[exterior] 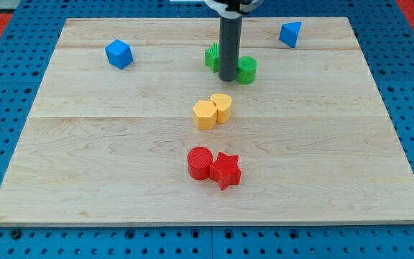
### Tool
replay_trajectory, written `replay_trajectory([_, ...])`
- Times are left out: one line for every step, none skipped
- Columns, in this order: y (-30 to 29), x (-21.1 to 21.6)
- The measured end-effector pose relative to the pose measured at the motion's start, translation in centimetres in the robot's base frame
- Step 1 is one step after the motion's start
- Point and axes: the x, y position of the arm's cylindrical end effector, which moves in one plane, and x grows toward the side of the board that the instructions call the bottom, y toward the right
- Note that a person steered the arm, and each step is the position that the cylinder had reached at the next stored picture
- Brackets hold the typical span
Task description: Push the green circle towards top right
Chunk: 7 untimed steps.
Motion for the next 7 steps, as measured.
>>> replay_trajectory([-0.6,-1.7])
replay_trajectory([2.0,-1.5])
replay_trajectory([4.3,-0.9])
replay_trajectory([4.4,-0.3])
replay_trajectory([4.4,1.5])
replay_trajectory([6.4,1.5])
replay_trajectory([9.8,0.7])
